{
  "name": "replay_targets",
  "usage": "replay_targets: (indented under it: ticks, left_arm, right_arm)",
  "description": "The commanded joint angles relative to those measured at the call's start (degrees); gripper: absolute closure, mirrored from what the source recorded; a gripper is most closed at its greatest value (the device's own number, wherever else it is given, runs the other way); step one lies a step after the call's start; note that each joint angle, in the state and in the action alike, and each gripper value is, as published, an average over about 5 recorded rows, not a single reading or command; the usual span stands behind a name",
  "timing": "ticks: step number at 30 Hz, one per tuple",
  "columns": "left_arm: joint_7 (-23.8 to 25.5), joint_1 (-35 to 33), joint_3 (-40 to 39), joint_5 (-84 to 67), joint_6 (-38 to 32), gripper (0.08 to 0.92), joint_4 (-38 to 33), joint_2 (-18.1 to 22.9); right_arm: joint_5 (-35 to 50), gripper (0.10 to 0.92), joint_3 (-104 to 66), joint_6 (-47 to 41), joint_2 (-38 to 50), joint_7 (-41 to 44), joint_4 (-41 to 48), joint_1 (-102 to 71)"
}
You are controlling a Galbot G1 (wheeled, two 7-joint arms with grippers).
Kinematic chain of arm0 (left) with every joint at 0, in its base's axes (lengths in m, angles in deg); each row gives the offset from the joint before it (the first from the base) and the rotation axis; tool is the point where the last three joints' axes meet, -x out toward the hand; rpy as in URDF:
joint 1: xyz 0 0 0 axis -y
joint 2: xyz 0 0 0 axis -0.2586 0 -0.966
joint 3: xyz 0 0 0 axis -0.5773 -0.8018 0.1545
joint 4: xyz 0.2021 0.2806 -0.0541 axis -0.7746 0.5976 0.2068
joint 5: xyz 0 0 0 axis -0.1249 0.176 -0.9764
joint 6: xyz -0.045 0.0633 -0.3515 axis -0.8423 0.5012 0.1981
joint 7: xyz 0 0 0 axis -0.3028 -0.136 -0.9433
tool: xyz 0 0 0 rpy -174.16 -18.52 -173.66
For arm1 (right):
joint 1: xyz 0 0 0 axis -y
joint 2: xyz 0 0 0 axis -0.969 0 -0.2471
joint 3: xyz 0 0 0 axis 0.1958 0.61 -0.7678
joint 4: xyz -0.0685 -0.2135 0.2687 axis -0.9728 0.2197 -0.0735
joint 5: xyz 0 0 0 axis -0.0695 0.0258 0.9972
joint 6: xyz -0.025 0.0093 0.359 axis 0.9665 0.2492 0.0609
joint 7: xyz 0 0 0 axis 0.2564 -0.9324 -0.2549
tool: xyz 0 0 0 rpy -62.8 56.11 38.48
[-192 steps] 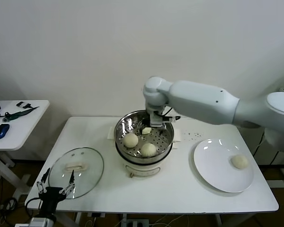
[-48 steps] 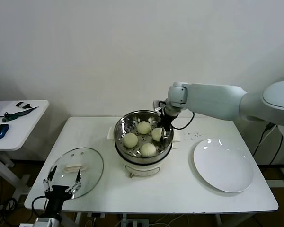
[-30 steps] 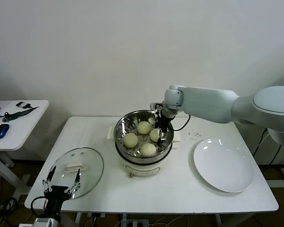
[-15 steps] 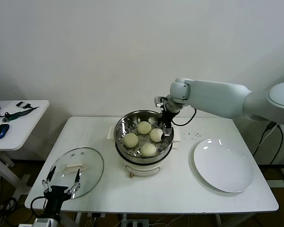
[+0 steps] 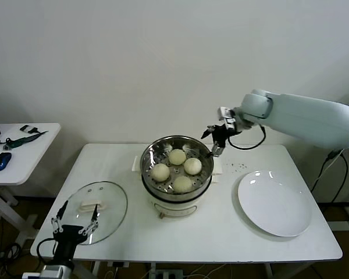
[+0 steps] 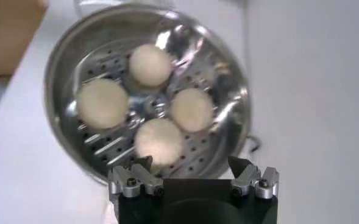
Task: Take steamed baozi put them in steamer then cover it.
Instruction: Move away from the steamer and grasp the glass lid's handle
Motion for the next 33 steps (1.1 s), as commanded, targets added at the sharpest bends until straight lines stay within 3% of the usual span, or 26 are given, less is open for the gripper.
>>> replay_targets:
  ticks: [1, 8, 14, 20, 24, 33]
  left_arm:
    - [0.0, 0.7, 0.1, 1.4, 0.3, 0.177, -0.4, 0.7]
    - [0.0, 1.5, 0.6, 3.4, 0.8, 0.177, -0.4, 1.1]
    - [0.1, 2.3, 0.8, 5.1, 1.1, 0.177, -0.8, 1.8]
    - [0.4, 3.5, 1.8, 10.2, 2.0, 0.177, -0.4, 1.9]
    - [0.7, 4.2, 2.8, 22.3, 1.8, 0.177, 0.0, 1.8]
    - [2.4, 5.5, 3.8, 65.5, 2.6, 0.177, 0.9, 0.1]
  right_arm:
    - [2.2, 0.203, -15.3, 15.5, 18.6, -20.3, -7.3, -15.1]
    - [-1.9, 0.203, -46.8, 17.4, 23.9, -25.8, -10.2, -43.8]
    - [-5.0, 0.203, -76.1, 17.6, 22.7, -28.7, -13.8, -70.0]
    - [-7.0, 0.203, -93.0, 17.6, 18.6, -29.4, -16.3, -86.6]
    - [-9.2, 0.203, -101.7, 16.5, 13.7, -30.0, -18.0, -94.8]
    - [-12.2, 0.203, -115.3, 11.2, 1.5, -31.0, -22.0, -106.5]
